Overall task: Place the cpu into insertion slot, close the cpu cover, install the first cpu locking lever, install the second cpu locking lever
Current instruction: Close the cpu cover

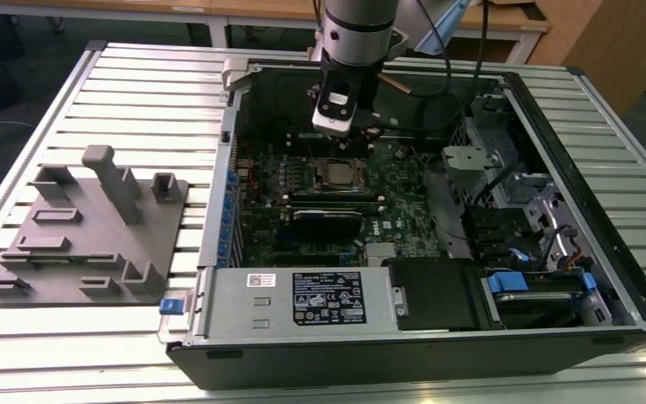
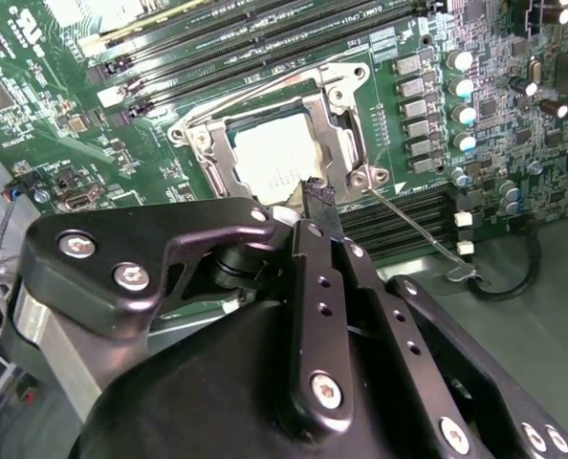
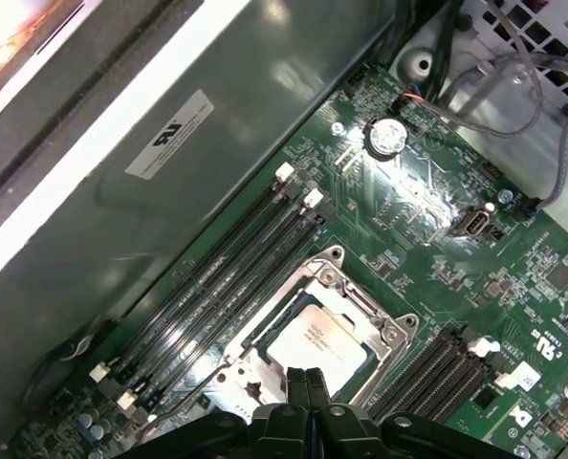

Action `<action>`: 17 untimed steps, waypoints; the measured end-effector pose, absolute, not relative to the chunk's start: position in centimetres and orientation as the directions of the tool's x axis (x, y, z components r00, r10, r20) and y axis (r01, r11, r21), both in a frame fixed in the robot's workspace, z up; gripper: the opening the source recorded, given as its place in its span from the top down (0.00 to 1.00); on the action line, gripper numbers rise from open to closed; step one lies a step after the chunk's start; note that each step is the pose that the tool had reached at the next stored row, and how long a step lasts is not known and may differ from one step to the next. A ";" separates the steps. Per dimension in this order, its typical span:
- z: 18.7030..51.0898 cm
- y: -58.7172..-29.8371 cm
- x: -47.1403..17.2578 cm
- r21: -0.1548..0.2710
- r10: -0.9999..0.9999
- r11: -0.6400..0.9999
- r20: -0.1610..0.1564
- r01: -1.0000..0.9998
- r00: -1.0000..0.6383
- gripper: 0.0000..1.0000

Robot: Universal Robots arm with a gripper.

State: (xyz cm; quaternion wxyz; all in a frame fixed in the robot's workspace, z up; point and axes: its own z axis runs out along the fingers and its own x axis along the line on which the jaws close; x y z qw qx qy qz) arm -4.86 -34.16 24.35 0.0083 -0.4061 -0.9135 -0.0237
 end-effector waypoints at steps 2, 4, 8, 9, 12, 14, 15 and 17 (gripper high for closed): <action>24.3 -34.2 -4.9 0.037 0.729 0.683 0.034 0.730 -0.684 0.89; 24.3 -34.2 -4.9 0.037 0.717 0.696 0.034 0.717 -0.697 0.89; 24.3 -34.2 -4.9 0.037 0.688 0.724 0.034 0.689 -0.724 0.89; 24.3 -34.2 -4.9 0.037 0.681 0.731 0.034 0.682 -0.732 0.89; 24.3 -34.2 -4.9 0.037 0.656 0.753 0.034 0.657 -0.754 0.89; 24.3 -34.2 -4.9 0.037 0.637 0.769 0.034 0.638 -0.770 0.89; 24.3 -34.2 -4.9 0.037 0.627 0.777 0.034 0.628 -0.778 0.89; 24.2 -34.2 -4.9 0.037 0.607 0.793 0.034 0.608 -0.794 0.89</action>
